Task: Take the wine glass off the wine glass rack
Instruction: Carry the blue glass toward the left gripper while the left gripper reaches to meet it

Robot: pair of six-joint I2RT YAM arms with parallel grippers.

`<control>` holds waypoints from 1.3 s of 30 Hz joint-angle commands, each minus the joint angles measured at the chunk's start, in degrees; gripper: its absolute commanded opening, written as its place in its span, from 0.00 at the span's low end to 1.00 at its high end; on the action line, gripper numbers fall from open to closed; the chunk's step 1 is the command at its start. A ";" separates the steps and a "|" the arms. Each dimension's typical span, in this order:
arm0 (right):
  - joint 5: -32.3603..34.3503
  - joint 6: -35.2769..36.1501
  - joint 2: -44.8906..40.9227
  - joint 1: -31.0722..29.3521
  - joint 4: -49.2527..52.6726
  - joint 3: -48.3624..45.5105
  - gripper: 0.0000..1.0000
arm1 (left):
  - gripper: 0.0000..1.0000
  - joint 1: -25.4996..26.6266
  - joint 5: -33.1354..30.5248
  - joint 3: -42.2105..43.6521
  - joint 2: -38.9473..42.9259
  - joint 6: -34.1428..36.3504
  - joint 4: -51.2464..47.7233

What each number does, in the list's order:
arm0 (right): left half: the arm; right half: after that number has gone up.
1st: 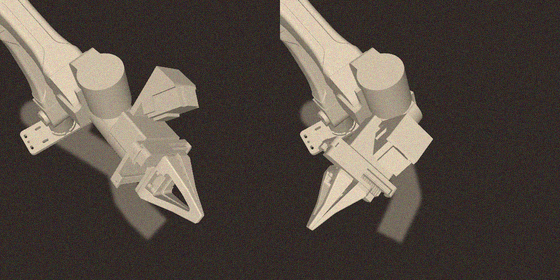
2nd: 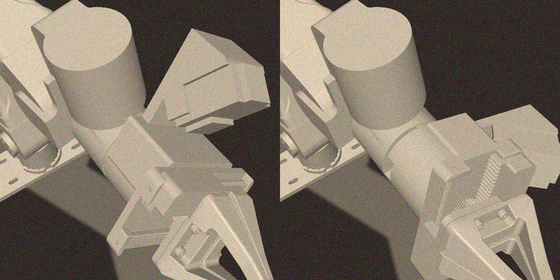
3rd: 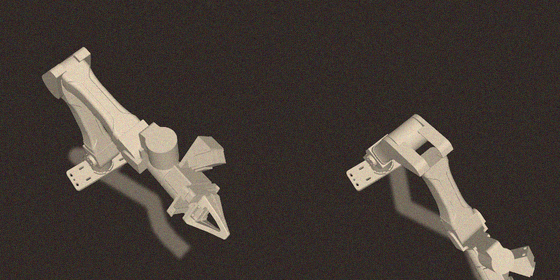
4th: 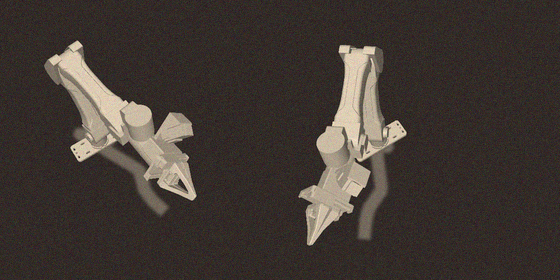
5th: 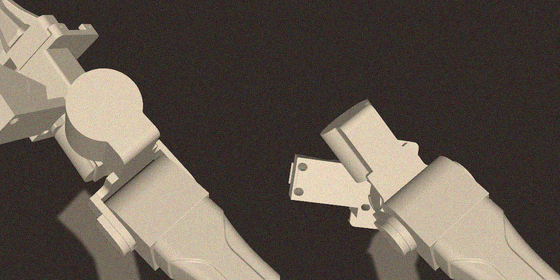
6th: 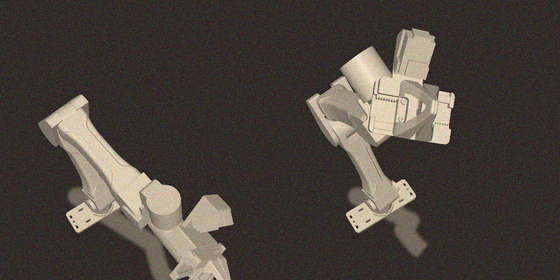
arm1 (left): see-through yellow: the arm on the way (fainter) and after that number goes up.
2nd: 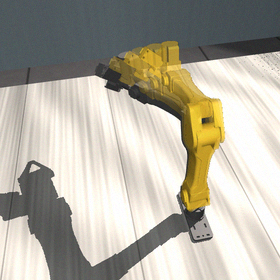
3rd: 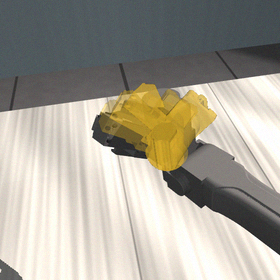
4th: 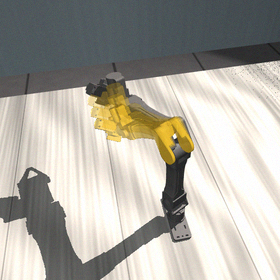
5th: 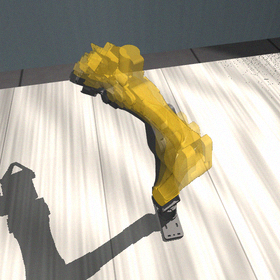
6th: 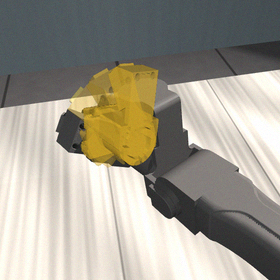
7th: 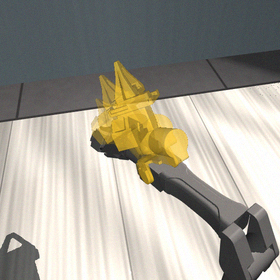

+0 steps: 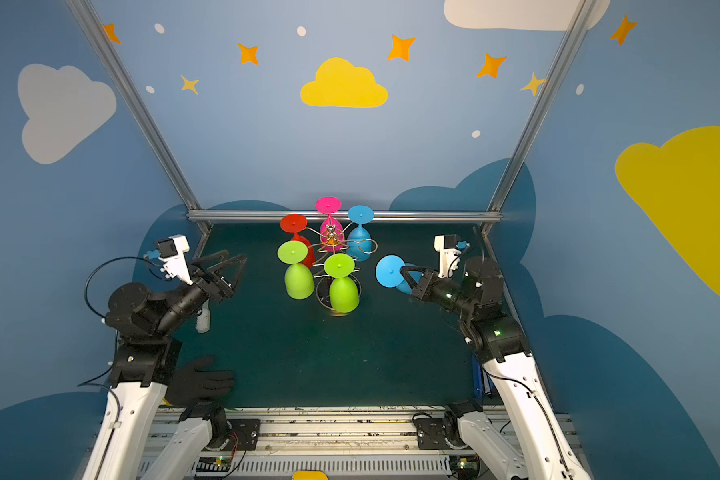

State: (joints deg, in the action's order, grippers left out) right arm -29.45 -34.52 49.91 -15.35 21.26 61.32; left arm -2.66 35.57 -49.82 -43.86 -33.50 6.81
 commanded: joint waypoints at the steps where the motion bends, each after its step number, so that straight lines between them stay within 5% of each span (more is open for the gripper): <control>1: -0.04 5.71 -0.84 0.07 0.40 5.78 0.00 | 0.82 1.35 13.26 -3.57 -4.27 -12.00 10.28; 11: -7.99 8.33 2.75 -2.48 -5.13 15.91 0.00 | 0.70 19.69 19.19 -19.07 -17.68 -3.84 2.94; 30: -9.27 7.54 11.01 -15.24 -11.58 19.99 0.00 | 0.66 31.98 17.99 -26.80 -28.96 -2.10 8.82; 35: -8.08 8.49 13.20 -18.16 -11.34 21.21 0.00 | 0.54 32.54 17.82 -26.91 -29.53 -1.75 8.66; 39: -7.26 9.28 14.66 -19.89 -10.78 22.00 0.00 | 0.31 32.70 17.26 -26.57 -29.29 -1.82 8.94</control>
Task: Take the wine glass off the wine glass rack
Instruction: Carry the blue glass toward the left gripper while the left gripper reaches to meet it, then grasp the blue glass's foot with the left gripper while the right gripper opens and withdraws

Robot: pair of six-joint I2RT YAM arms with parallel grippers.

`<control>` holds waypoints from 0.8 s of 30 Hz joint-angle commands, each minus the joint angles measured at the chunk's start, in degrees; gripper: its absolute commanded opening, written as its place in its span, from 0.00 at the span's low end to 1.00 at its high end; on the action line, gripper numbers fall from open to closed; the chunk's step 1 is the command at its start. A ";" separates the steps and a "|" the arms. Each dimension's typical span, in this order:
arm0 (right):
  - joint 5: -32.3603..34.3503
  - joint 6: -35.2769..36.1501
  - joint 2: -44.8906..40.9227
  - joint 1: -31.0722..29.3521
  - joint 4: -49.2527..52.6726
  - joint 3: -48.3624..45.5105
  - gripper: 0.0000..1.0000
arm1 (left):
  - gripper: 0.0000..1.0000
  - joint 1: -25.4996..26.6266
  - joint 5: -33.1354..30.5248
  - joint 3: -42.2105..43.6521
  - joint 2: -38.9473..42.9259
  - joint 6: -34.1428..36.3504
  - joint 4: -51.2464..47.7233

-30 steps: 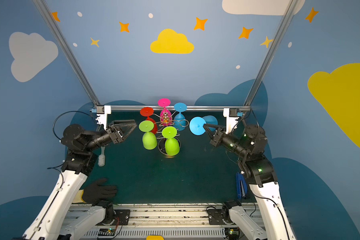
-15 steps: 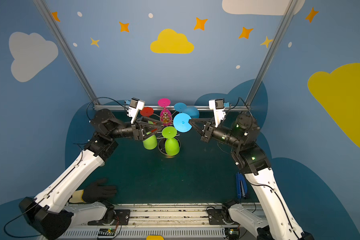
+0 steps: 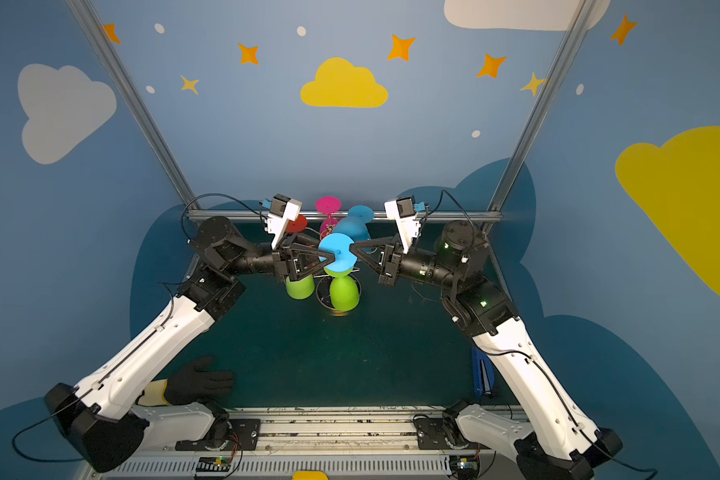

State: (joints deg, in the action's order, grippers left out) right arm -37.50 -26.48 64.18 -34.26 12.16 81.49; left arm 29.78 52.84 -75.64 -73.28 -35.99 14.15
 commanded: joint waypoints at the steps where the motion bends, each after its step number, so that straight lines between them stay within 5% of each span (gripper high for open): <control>1: 1.13 1.40 0.58 -1.20 -1.64 1.88 0.00 | 0.26 0.30 -0.15 -0.65 0.26 0.57 1.79; 6: 1.66 1.71 1.29 -1.78 -1.57 2.16 0.00 | 0.04 0.28 -1.20 -0.06 0.93 -1.65 3.40; 9: 2.47 2.70 0.97 -1.76 -0.67 2.40 0.00 | 0.03 0.19 -3.51 -0.19 1.30 -6.22 5.07; 14: 9.71 8.88 -3.23 -1.51 2.54 0.85 0.70 | 0.03 0.03 -7.45 -1.05 2.58 -13.47 7.64; 19: 19.26 19.28 -9.23 -1.32 -0.65 -6.54 0.84 | 0.03 -0.40 -10.36 -3.88 2.52 -18.23 4.16; 24: 21.85 32.33 -13.61 -1.25 -12.65 -17.12 0.92 | 0.03 -0.59 -10.72 -6.32 1.53 -22.06 -0.08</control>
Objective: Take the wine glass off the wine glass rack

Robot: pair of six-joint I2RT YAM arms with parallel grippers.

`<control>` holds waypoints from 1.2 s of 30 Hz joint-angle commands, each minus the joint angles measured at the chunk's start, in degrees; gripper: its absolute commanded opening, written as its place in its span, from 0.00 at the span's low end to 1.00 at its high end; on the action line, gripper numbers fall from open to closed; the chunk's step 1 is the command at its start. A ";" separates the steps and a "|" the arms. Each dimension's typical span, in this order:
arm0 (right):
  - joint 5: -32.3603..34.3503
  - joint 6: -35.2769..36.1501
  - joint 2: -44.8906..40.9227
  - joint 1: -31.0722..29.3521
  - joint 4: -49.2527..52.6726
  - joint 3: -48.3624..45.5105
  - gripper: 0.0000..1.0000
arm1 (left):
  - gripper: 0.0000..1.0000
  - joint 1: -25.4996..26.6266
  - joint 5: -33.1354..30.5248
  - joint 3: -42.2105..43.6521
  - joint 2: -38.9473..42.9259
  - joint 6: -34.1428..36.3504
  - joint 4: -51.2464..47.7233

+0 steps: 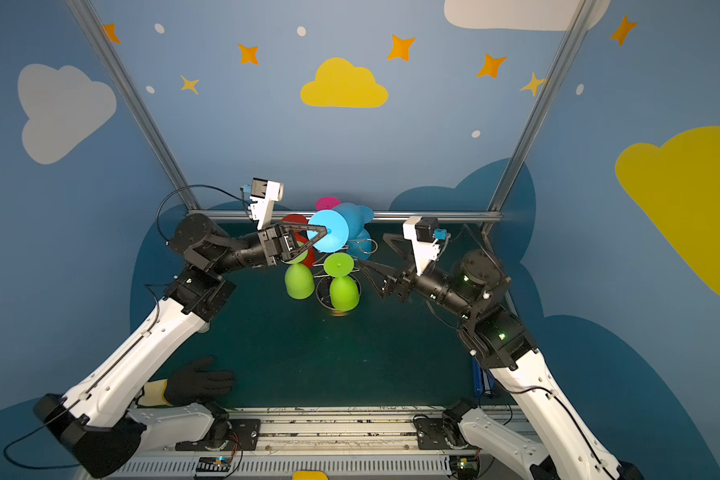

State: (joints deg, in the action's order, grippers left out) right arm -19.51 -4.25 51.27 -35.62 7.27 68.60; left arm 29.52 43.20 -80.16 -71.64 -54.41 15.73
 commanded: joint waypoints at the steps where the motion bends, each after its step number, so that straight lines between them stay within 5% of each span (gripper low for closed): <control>1: 3.74 12.22 -0.87 0.10 -10.15 -5.73 0.93 | 0.04 -0.37 -1.02 -1.99 -0.19 -4.08 -1.99; 15: -4.44 24.83 8.04 0.06 -23.00 -5.62 0.97 | 0.04 -0.61 -0.51 -1.84 0.01 -6.69 -3.39; 36: -7.78 22.97 22.73 0.25 -25.07 3.77 0.95 | 0.04 -0.87 1.27 -0.33 0.75 -10.44 0.51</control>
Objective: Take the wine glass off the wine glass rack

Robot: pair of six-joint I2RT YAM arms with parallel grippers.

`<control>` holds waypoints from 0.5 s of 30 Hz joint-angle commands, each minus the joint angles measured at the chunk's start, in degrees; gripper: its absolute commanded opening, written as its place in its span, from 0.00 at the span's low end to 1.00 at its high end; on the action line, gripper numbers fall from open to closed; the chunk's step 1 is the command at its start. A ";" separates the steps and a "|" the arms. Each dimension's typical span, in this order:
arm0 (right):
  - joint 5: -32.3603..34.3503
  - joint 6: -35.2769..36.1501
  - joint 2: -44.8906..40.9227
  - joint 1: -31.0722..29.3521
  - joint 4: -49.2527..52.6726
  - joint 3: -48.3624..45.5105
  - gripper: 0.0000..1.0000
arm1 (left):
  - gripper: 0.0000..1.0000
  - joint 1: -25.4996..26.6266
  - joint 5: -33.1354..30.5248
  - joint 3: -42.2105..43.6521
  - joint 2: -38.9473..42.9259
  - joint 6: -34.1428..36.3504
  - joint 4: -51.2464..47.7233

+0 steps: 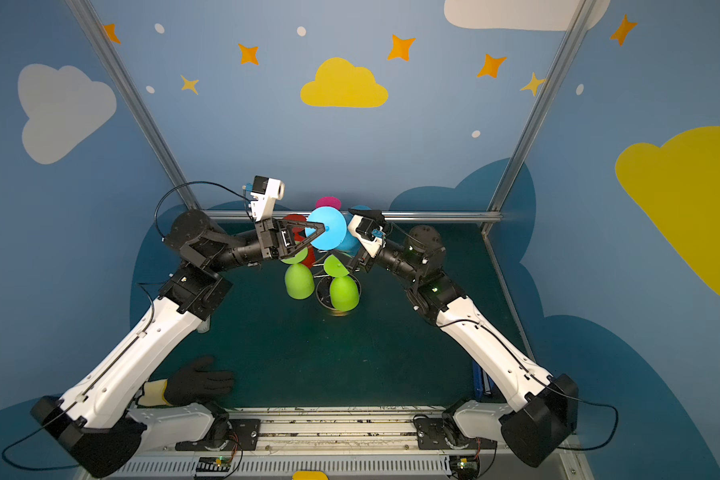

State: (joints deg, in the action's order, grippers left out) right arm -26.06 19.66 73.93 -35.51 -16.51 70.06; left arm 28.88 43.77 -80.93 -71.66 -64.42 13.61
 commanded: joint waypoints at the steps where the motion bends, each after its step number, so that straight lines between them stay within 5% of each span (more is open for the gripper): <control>1: -1.18 -1.09 0.24 0.15 -1.09 2.38 0.94 | 0.04 -0.23 0.72 0.57 0.81 -0.56 2.81; 11: 1.30 -1.65 -1.12 -0.10 0.57 1.46 0.63 | 0.05 -0.34 1.00 1.15 0.03 -1.57 4.48; 15: 2.59 -4.83 -2.15 -0.22 1.27 1.02 0.57 | 0.17 -0.58 0.64 1.13 -0.09 -0.89 4.59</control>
State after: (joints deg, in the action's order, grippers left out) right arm -25.74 18.15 73.89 -35.83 -15.22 70.41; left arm 28.60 43.75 -80.01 -71.85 -65.91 16.01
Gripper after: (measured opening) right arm 0.737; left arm 0.159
